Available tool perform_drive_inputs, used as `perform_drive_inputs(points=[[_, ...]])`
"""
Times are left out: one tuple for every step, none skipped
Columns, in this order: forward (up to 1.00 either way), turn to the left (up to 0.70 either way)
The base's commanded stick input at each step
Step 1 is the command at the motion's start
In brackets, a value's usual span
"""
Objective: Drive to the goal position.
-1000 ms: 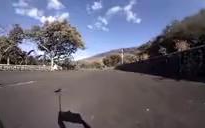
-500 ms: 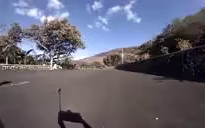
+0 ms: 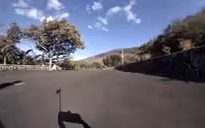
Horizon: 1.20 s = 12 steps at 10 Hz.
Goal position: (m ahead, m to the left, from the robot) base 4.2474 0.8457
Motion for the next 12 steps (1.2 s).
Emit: perform_drive_inputs(points=[[0.5,0.0],[0.5,0.0],[0.5,0.0],[0.5,0.0],[0.5,0.0],[0.5,0.0],[0.5,0.0],[0.5,0.0],[0.5,0.0],[0.5,0.0],[0.5,0.0],[0.5,0.0]])
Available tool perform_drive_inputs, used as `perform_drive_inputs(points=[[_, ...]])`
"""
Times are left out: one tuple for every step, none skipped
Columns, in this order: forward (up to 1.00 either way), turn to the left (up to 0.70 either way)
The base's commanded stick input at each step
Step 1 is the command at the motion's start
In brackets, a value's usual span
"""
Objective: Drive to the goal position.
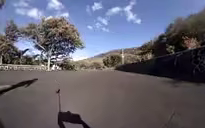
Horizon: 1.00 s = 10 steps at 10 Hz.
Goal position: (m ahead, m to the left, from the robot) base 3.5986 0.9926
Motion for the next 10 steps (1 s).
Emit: perform_drive_inputs(points=[[0.5,0.0],[0.5,0.0],[0.5,0.0],[0.5,0.0],[0.5,0.0],[0.5,0.0],[0.5,0.0],[0.5,0.0],[0.5,0.0],[0.5,0.0]])
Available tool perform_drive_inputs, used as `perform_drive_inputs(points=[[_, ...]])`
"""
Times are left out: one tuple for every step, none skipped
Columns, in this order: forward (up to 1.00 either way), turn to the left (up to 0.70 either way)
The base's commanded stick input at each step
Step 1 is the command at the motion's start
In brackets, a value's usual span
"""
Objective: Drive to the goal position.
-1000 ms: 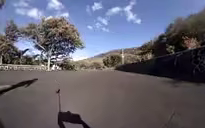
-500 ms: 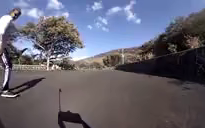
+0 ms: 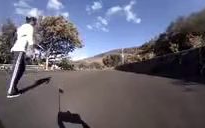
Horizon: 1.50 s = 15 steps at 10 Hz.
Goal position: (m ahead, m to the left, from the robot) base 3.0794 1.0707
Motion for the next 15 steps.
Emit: perform_drive_inputs(points=[[0.5,0.0],[0.5,0.0],[0.5,0.0],[0.5,0.0],[0.5,0.0],[0.5,0.0],[0.5,0.0],[0.5,0.0],[0.5,0.0],[0.5,0.0],[0.5,0.0],[0.5,0.0],[0.5,0.0],[0.5,0.0],[0.5,0.0]])
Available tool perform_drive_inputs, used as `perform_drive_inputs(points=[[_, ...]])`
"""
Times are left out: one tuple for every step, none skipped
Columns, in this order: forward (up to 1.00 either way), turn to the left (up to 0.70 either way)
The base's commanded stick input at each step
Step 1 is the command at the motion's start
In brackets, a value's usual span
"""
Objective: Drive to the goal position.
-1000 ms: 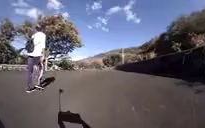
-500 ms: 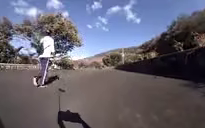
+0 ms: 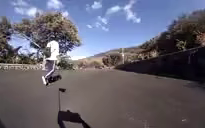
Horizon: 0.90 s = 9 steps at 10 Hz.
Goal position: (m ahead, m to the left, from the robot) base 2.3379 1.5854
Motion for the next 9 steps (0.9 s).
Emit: perform_drive_inputs(points=[[0.5,0.0],[0.5,0.0],[0.5,0.0],[0.5,0.0],[0.5,0.0],[0.5,0.0],[0.5,0.0],[0.5,0.0],[0.5,0.0]])
